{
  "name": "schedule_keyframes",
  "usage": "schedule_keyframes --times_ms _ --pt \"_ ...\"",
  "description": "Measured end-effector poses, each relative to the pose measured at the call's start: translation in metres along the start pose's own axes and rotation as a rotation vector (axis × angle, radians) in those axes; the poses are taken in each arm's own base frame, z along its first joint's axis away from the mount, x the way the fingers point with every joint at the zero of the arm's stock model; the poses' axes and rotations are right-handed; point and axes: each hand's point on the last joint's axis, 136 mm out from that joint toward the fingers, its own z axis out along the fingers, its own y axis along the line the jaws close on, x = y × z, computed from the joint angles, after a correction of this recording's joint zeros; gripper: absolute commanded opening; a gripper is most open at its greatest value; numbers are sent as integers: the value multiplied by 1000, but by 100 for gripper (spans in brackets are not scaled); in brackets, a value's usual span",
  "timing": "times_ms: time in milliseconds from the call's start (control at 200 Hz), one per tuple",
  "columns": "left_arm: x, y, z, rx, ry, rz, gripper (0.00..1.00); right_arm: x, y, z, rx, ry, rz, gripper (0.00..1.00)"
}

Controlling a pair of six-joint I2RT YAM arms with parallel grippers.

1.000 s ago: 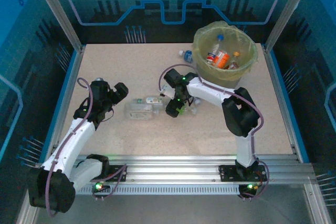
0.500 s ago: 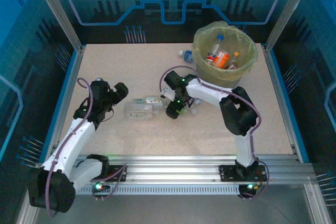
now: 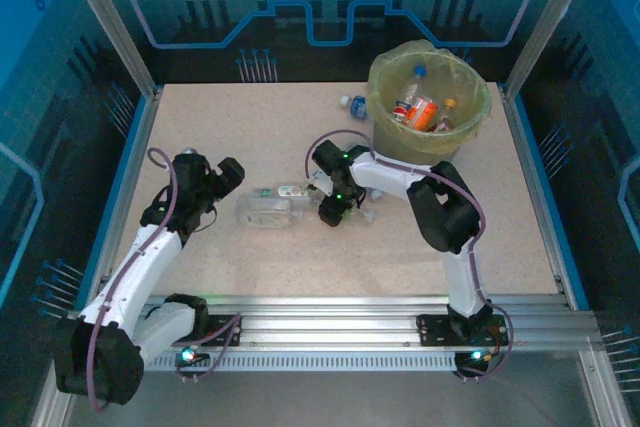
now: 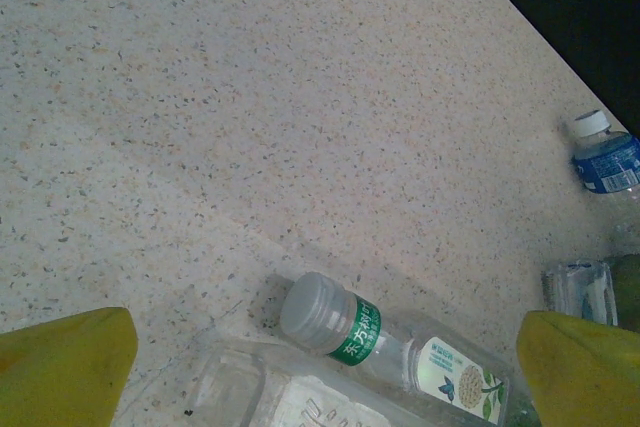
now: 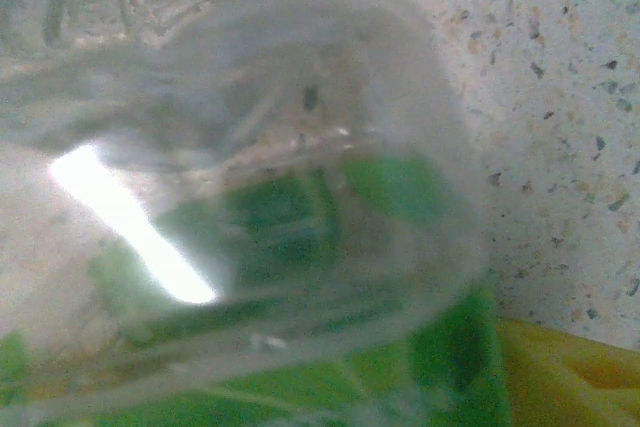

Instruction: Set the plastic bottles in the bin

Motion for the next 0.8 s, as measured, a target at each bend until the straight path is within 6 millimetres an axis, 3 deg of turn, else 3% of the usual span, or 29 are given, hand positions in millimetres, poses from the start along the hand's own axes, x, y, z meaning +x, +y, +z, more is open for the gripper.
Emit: schedule_keyframes --times_ms 570,690,800 --pt "0 0 0 0 0 0 99 0 -2 -3 9 -14 37 29" --pt "0 0 0 0 -1 0 99 1 -3 -17 24 -41 56 22" --pt "0 0 0 0 -1 0 99 -5 -3 -47 48 -111 79 20"
